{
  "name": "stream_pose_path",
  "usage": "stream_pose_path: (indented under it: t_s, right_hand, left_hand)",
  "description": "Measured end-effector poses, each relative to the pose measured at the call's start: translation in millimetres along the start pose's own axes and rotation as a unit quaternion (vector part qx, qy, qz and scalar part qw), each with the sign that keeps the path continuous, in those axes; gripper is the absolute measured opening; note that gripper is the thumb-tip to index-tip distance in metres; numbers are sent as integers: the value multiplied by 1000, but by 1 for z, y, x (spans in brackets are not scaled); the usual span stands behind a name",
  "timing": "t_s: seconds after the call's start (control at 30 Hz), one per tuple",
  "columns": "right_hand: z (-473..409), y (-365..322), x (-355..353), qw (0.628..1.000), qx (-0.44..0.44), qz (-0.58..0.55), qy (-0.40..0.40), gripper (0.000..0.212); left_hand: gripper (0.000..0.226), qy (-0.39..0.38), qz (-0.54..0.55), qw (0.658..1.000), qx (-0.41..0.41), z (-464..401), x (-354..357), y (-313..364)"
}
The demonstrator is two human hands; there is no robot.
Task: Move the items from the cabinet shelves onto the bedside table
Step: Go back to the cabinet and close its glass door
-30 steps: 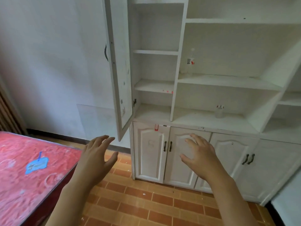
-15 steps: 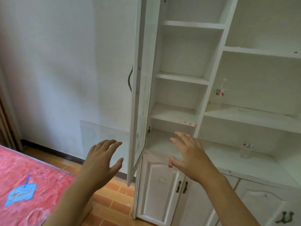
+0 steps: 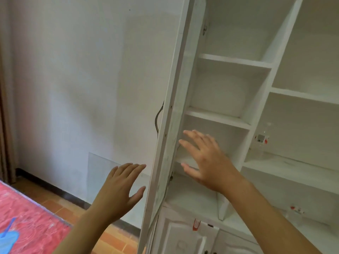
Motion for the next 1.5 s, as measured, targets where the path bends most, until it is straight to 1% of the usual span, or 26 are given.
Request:
stream_pose_path:
  t_s: [0.1, 0.2, 0.4, 0.6, 0.83, 1.07, 1.23, 1.4, 1.5]
  right_hand:
    - [-27, -8, -3, 997, -55, 11, 44, 65]
    - [-47, -16, 0, 992, -103, 18, 66, 65]
    - [-70, -13, 14, 983, -163, 67, 48, 64]
    - [-75, 0, 16, 972, -204, 104, 48, 64]
    - [-65, 4, 10, 971, -197, 119, 62, 62]
    - [-41, 24, -5, 973, -165, 140, 85, 54]
    - [-16, 46, -12, 972, -142, 173, 67, 58]
    - [4, 66, -20, 970, -127, 203, 47, 64]
    - [14, 76, -24, 969, -120, 214, 42, 62]
  left_hand:
    - [63, 17, 3, 1000, 9, -15, 8, -3]
    - [62, 30, -2, 999, 20, -27, 16, -7]
    - [60, 30, -12, 999, 40, -36, 38, -13]
    - [56, 72, 5, 996, 51, -40, 47, -13]
    - [50, 101, 45, 991, 72, -42, 51, 2]
    - [48, 75, 87, 986, 121, -48, 66, 32]
    - [50, 48, 125, 979, 154, -56, 84, 59]
    - [51, 48, 152, 971, 179, -62, 99, 84]
    - [51, 42, 155, 967, 196, -68, 110, 98]
Point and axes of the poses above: each hand's wrist, its own z-axis away from the middle knuckle, its own x-axis out of the palm, y = z × x, the point moved 7 cm from there along -z, towards the middle knuckle, and after that the axes turned 14 degrees about y, right-handed, at the moved point
